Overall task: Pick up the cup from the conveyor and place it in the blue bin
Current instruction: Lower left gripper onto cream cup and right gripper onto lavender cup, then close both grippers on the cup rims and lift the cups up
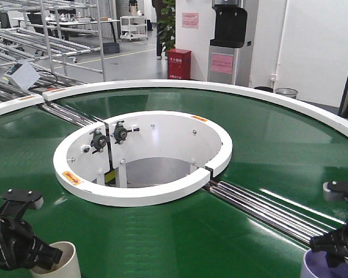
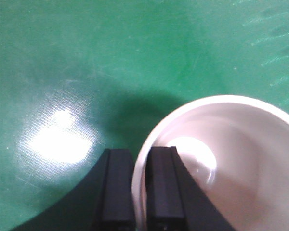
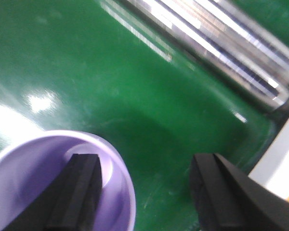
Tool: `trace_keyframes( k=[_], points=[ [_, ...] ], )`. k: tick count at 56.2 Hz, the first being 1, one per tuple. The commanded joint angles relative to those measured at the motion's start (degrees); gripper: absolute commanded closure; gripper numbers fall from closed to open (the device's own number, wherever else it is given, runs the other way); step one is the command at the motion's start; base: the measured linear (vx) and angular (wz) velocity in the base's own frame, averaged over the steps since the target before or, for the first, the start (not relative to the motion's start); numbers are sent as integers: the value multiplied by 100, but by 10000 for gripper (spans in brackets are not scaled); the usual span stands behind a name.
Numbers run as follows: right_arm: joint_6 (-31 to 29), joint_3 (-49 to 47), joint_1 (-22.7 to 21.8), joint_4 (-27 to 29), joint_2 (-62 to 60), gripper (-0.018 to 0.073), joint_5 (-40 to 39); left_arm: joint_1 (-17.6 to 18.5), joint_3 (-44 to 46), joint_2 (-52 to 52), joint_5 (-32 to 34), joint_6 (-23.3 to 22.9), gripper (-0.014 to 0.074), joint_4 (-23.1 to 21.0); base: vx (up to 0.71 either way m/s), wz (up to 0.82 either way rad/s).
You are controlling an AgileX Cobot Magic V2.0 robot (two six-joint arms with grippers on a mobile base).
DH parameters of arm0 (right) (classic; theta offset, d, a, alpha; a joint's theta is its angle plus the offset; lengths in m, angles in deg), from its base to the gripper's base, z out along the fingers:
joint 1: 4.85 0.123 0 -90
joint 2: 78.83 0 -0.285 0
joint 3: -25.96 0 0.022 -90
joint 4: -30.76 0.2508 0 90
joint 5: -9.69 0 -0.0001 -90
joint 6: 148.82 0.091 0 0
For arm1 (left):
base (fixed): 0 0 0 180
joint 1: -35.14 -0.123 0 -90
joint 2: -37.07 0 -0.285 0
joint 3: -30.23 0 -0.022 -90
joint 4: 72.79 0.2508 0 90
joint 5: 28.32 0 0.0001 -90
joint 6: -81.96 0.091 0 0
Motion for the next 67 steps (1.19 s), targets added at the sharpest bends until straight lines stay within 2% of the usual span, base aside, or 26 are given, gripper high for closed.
trace_keyframes(
  k=[1, 10, 30, 41, 46, 54, 67],
  points=[
    [-23, -200, -32, -141, 13, 91, -237, -10, 195, 206, 342, 8, 604, -78, 0, 0],
    [-23, -200, -32, -141, 220, 163, -432, -10, 195, 206, 386, 8, 604, -78, 0, 0],
    [-23, -200, -32, -112, 223, 577, -533, -10, 195, 206, 513, 2, 604, -89, 0, 0],
    [-203, -200, -14, 152, -61, 573, -700, -10, 200, 393, 269, 8, 604, -94, 0, 0],
    [-549, -200, 19, 389, -376, 571, -948, -10, 200, 674, 330, 8, 604, -81, 0, 0],
    [-971, -200, 323, 505, -933, 569, -1369, -5, 200, 1224, 544, 8, 603, -93, 0, 0],
    [-652, -200, 1002, 505, -1731, 568, -1930, -5, 200, 2214, 949, 64, 603, -86, 0, 0]
  ],
)
